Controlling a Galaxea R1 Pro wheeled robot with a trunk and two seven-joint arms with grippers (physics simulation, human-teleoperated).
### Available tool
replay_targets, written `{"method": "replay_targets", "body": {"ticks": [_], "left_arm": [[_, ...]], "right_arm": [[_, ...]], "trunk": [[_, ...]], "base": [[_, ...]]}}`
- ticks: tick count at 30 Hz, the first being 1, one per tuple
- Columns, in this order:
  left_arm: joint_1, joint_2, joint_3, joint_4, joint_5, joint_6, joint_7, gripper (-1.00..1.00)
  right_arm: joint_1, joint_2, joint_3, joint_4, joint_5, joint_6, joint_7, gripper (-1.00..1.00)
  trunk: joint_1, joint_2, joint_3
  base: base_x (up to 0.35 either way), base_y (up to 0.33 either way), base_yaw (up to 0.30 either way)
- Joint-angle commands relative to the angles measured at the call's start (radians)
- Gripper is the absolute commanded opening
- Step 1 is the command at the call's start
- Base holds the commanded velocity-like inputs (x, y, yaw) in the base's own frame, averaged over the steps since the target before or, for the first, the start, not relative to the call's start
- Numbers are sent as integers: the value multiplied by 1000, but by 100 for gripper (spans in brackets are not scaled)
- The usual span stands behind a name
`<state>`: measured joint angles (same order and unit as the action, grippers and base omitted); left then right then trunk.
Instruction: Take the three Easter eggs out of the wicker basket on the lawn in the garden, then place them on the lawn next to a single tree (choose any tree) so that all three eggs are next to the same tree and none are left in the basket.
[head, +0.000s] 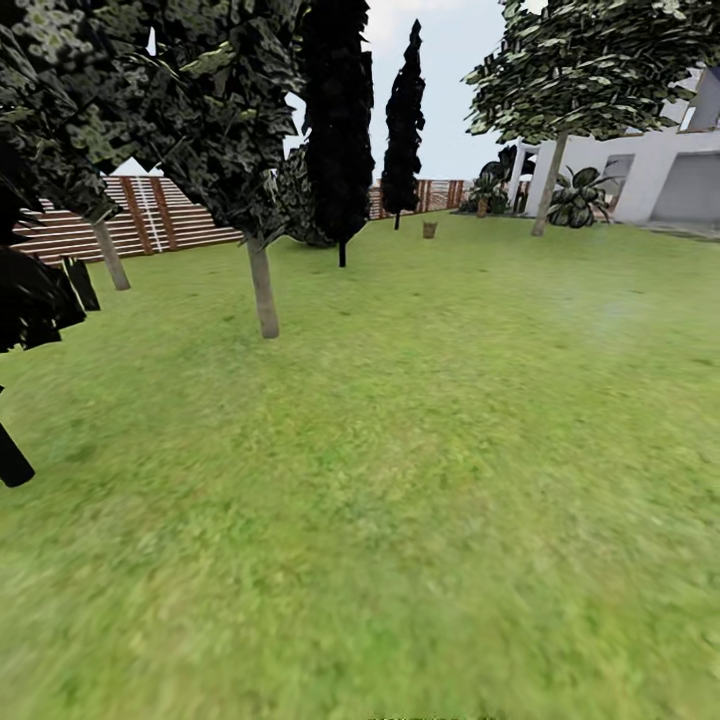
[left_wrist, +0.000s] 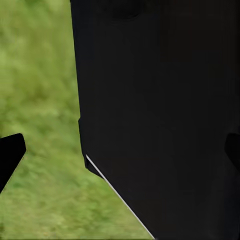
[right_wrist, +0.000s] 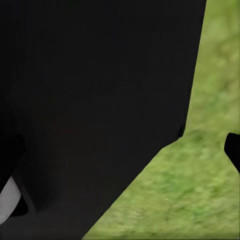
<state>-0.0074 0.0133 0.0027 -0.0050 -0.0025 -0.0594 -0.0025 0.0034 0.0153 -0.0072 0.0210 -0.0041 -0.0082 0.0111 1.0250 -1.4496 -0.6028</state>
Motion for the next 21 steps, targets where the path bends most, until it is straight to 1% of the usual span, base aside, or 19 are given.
{"method": "replay_targets", "body": {"ticks": [1, 11, 16, 18, 21], "left_arm": [[0, 0, 0, 1, -1, -7, 0, 100], [0, 0, -2, 0, 0, -27, -1, 100], [0, -1, -3, -1, 0, -52, -1, 100], [0, -1, -3, -1, 0, -64, -1, 100], [0, -1, -5, -2, 0, -81, -1, 100]], "right_arm": [[0, 0, -1, 1, 0, -1, 1, 100], [0, 0, -1, 2, 0, -1, 1, 100], [0, 0, -2, 2, 0, -1, 1, 100], [0, 0, -2, 1, 0, -1, 1, 100], [0, 0, -2, 1, 0, 0, 0, 100]], "trunk": [[0, 0, -2], [0, 0, -10], [0, 0, -15], [0, 0, -16], [0, 0, -19]], "base": [[0, 0, -250], [0, 0, -250], [8, 0, -250], [76, 0, -250], [202, 0, -209]]}}
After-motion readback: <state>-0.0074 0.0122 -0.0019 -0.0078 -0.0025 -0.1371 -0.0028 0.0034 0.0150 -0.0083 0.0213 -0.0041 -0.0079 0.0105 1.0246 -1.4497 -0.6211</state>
